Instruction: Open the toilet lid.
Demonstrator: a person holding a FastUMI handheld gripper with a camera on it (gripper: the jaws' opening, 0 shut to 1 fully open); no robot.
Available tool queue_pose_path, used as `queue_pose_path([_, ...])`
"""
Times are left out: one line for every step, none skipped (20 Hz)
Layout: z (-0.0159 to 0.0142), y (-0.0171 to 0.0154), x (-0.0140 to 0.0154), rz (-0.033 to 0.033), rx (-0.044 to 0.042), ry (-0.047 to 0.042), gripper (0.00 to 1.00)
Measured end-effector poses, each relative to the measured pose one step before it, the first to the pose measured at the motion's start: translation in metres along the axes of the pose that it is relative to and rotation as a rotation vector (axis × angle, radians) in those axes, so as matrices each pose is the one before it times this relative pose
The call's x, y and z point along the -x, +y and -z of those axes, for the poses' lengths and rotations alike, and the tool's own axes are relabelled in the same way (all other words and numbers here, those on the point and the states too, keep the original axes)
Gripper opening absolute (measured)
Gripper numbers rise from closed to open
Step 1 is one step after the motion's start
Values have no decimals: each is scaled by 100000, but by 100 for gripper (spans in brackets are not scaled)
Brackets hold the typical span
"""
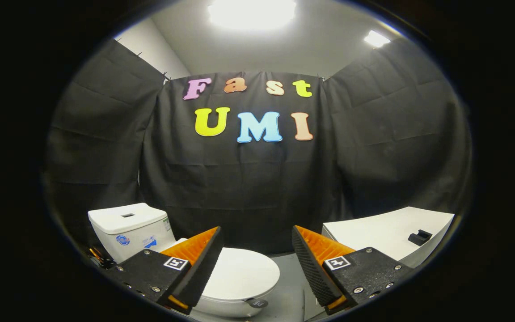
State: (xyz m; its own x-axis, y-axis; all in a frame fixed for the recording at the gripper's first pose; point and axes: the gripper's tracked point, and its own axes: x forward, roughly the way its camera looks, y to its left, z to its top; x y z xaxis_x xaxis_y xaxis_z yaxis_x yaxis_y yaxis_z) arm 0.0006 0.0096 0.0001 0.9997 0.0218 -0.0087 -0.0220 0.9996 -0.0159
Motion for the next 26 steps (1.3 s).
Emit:
queue_pose_path([-123, -24, 31, 434, 381, -375, 95])
queue_pose_path([51, -88, 52, 767, 1015, -454, 95])
queue_pose_path([-74, -65, -4, 761, 1531, -419, 95])
queue_pose_path([134, -13, -58, 547, 1544, 62, 95])
queue_pose_path([117, 147, -106, -271, 756, 389, 95])
queue_pose_path([129, 357, -9, -1018, -442, 422, 95])
queue_pose_path([159, 242, -5, -817, -1717, 263, 95])
queue_pose_path([46, -25, -37, 240, -2020, -272, 95])
queue_pose_path([227, -97, -104, 499, -3359, 156, 95])
queue_pose_path([524, 122, -155, 143, -4539, 840, 95])
queue_pose_path([483, -127, -18, 691, -5271, 574, 95])
queue_pose_path([103, -372, 41, 1235, -3326, -547, 95])
queue_pose_path([24, -385, -54, 426, -3287, -763, 95])
queue_pose_path([524, -451, -129, 1122, -3957, 586, 95])
queue_pose_path([526, -544, -170, 846, -4561, 900, 95])
queue_pose_path([446, -548, 54, 979, -4583, 334, 95])
queue_pose_path([398, -615, -148, 1428, -4074, 28, 95])
queue_pose_path([711, -550, -245, 1630, -3590, 556, 96])
queue_pose_path([1118, -490, -348, 1782, -2948, 2206, 95])
queue_pose_path([1479, -301, -500, 1152, -2588, 2830, 95])
queue_pose_path([1045, -16, -258, 593, -1570, 2666, 96])
queue_pose_path([724, 72, -177, 199, -1330, 1841, 96])
queue_pose_path([585, 28, -363, 219, -1095, 1642, 96])
queue_pose_path([593, -71, -207, 122, -1357, 1453, 96])
queue_pose_path([524, -146, -215, 272, -1787, 1267, 96])
queue_pose_path([554, -286, -282, 578, -2023, 943, 96])
